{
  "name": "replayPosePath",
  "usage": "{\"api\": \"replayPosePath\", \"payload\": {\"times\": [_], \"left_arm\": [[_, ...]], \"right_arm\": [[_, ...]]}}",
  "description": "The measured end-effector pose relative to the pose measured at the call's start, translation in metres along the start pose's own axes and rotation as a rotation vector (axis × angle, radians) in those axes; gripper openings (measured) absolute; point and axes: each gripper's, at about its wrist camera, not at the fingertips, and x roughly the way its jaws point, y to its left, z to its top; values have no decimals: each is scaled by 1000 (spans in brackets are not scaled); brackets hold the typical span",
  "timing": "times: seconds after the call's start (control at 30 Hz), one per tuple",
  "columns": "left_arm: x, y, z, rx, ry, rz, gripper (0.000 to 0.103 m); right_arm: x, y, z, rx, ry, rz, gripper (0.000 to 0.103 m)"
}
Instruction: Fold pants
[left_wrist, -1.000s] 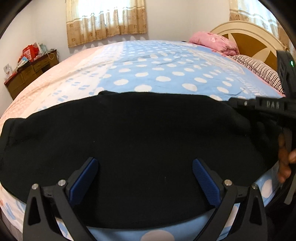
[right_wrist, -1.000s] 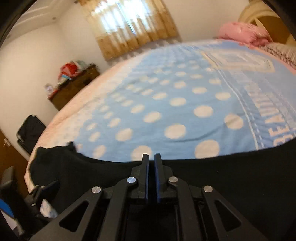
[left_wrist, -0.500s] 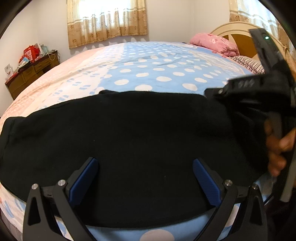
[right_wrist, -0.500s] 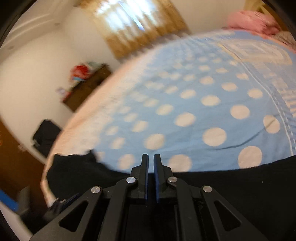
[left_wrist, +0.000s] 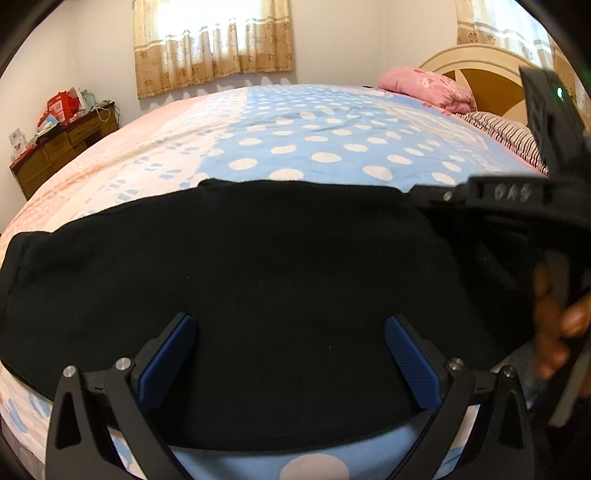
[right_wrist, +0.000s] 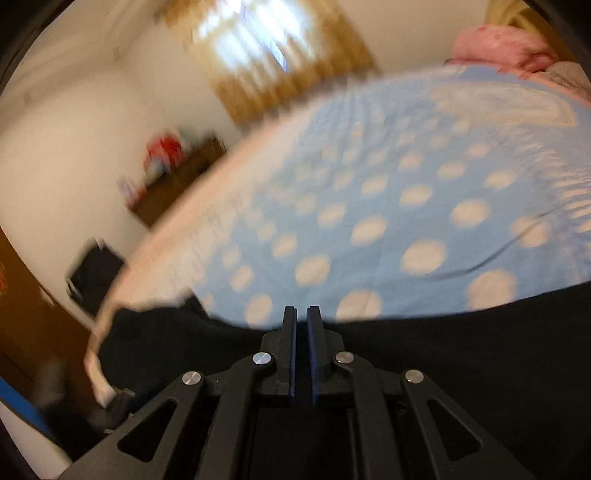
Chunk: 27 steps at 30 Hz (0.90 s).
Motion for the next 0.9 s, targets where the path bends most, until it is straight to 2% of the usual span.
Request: {"api": "replayPosePath", "payload": {"times": [0.03,0.1,0.2,0.27,0.33,0.4,0.43,0.47,0.57,0.67,0.73,0.8,0.9], "left_arm": [[-1,1,0,-4,0,-4,103],[-4,3,2,-23,-3,-6,103],[-13,5,7,-79,-23,-37,103],[-21,5,13,-94,-54,-69,103],[-23,0,19,-85,-74,-77,103],[-20,-7,23,-70,-70,-87,103],[-16,-13,25,-66,-61,-99,103],[-14,-15,26,-64,-52,-110,103],[-1,-29,21,-30,13,-143,103],[5,-43,14,34,35,-89,103],[4,-50,13,70,34,-79,103],[1,-49,15,55,34,-98,103],[0,-43,17,15,36,-117,103]], "right_arm": [[-21,-6,2,2,-56,-18,6],[-62,-25,7,3,-149,-128,6],[-117,-66,12,24,-230,-395,6],[-144,-97,14,51,-245,-602,6],[-161,-122,12,69,-242,-731,6],[-166,-147,3,104,-136,-858,6],[-172,-155,-4,143,-132,-832,6],[-187,-158,-11,207,-189,-765,6],[-205,-145,-19,245,-233,-776,6],[-228,-140,-27,286,-351,-770,7],[-240,-142,-26,327,-393,-801,15],[-246,-147,-24,342,-404,-828,39],[-249,-160,-18,329,-373,-845,40]]}}
